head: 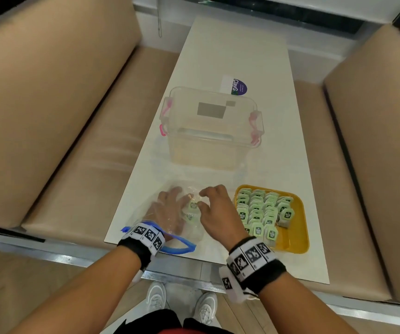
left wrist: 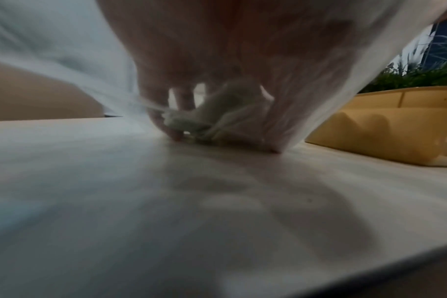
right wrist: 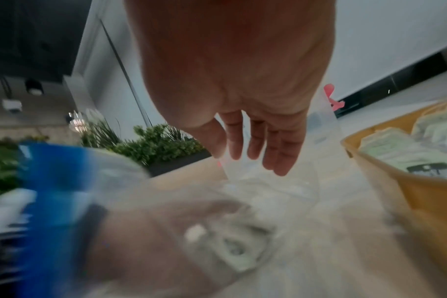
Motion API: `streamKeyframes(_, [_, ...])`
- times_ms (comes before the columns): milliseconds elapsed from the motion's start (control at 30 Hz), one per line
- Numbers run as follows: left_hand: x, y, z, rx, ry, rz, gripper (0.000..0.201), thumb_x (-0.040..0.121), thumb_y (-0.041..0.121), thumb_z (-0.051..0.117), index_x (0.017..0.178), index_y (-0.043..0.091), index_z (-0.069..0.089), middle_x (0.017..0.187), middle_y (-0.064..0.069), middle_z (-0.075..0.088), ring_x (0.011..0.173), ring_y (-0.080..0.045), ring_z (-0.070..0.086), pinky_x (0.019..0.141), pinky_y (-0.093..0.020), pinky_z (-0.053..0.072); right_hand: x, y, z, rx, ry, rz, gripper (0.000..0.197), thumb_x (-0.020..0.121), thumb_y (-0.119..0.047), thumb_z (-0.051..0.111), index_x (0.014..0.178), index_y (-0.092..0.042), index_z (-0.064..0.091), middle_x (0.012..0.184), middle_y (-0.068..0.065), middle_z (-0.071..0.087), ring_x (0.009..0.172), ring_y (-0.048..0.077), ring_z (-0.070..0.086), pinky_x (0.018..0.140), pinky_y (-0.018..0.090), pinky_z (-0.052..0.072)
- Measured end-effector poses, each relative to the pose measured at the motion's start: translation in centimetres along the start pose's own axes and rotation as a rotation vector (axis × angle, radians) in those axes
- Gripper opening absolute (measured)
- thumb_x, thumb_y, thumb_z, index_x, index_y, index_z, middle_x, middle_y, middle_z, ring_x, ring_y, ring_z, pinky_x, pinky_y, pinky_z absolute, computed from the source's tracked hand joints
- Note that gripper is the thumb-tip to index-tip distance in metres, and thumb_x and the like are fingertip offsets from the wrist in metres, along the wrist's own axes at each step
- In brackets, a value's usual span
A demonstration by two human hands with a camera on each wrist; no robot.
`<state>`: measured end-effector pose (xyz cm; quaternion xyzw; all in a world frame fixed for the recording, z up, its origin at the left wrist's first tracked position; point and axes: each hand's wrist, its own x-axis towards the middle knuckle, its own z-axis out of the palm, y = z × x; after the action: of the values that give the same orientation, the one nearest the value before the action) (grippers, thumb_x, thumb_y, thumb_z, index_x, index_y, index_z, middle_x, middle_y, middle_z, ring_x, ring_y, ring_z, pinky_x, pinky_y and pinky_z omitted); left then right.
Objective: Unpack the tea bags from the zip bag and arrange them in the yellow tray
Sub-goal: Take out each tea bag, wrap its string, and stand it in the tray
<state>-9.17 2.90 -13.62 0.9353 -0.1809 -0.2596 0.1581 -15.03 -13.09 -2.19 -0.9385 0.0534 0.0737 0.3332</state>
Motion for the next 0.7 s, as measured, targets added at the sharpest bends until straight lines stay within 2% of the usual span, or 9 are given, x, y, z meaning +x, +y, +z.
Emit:
streamKeyframes(67, [0.1,-0.8,0.7,0.085,-0.012,0.008,0.080,0.069,0.062,0.032,0.142,0.035,0.051,0.135,-0.001,0.053,0.108,-0.023,0.057,0.069,-0.029,0.048,1.4,0.2,0.1,-0.099,-0.028,0.040,0.034,0.094,-0.015,0.052,0.128,-0.014,0.051,0.131,0.005,0.039,0.120,0.025,0.046,0.093,0.039,0.046])
streamKeyframes(100, [-0.1,-1.1,0.7,0.162,0.024,0.023,0.078,0.066,0.064,0.042,0.140,0.040,0.048,0.133,-0.001,0.053,0.105,-0.024,0.062,0.070,-0.032,0.053,2.1,0.1,0.1,-0.132,-0.051,0.047,0.039,0.092,-0.012,0.052,0.131,-0.013,0.049,0.133,0.006,0.038,0.123,0.026,0.042,0.092,0.039,0.046])
streamKeyframes(167, [0.1,-0.6,-0.2,0.118,-0.011,0.007,0.083,0.040,0.054,0.076,0.119,0.041,0.053,0.118,0.001,0.056,0.082,-0.025,0.069,0.053,-0.031,0.055,3.4,-0.2,0.3,-0.196,-0.101,0.066,0.047,0.088,-0.008,0.053,0.134,-0.011,0.045,0.137,0.009,0.036,0.126,0.029,0.037,0.092,0.039,0.046])
streamKeyframes(233, [-0.3,0.3,-1.2,0.087,0.092,0.054,0.088,0.029,0.041,0.089,0.106,0.034,0.048,0.112,0.002,0.048,0.065,-0.025,0.066,0.045,-0.025,0.048,4.6,-0.3,0.6,-0.262,-0.166,0.138,0.053,0.087,-0.010,0.054,0.137,-0.012,0.041,0.138,0.011,0.037,0.128,0.032,0.036,0.096,0.044,0.045])
streamKeyframes(300, [-1.6,1.2,-1.9,0.147,0.144,0.082,0.084,0.044,0.037,0.093,0.114,0.033,0.047,0.121,0.002,0.043,0.074,-0.028,0.064,0.050,-0.027,0.049,5.6,-0.1,1.2,-0.297,-0.247,0.240,0.053,0.088,-0.014,0.054,0.139,-0.014,0.039,0.136,0.012,0.040,0.127,0.035,0.039,0.098,0.049,0.043])
streamKeyframes(333, [-1.9,1.4,-1.8,0.191,0.149,0.113,0.078,0.060,0.039,0.088,0.126,0.035,0.046,0.130,0.002,0.038,0.090,-0.030,0.062,0.058,-0.031,0.051,5.9,0.2,1.5,-0.298,-0.284,0.269,0.051,0.089,-0.016,0.053,0.138,-0.014,0.039,0.135,0.012,0.043,0.126,0.036,0.042,0.099,0.049,0.043])
streamKeyframes(433, [-2.6,1.2,-1.8,0.166,0.092,0.080,0.060,0.096,0.042,0.054,0.151,0.042,0.029,0.152,0.003,0.022,0.124,-0.027,0.041,0.084,-0.035,0.048,6.4,0.7,1.8,-0.263,-0.322,0.282,0.047,0.090,-0.018,0.052,0.135,-0.009,0.045,0.135,0.016,0.048,0.124,0.036,0.047,0.102,0.043,0.043])
streamKeyframes(533, [-2.6,0.7,-1.9,0.090,0.070,0.101,0.057,0.093,0.042,0.056,0.147,0.035,0.040,0.148,0.001,0.028,0.125,-0.028,0.046,0.094,-0.035,0.047,6.6,1.0,1.7,-0.208,-0.295,0.257,0.040,0.091,-0.010,0.052,0.131,-0.004,0.050,0.134,0.016,0.053,0.124,0.031,0.049,0.100,0.034,0.042])
streamKeyframes(700, [-2.8,0.5,-2.0,-0.003,0.030,0.044,0.048,0.081,0.043,0.070,0.124,0.026,0.055,0.130,-0.001,0.038,0.090,-0.025,0.056,0.072,-0.029,0.039,6.6,1.2,1.8,-0.053,-0.197,0.259,0.039,0.089,-0.005,0.051,0.127,-0.010,0.057,0.131,0.010,0.057,0.119,0.026,0.054,0.091,0.026,0.041])
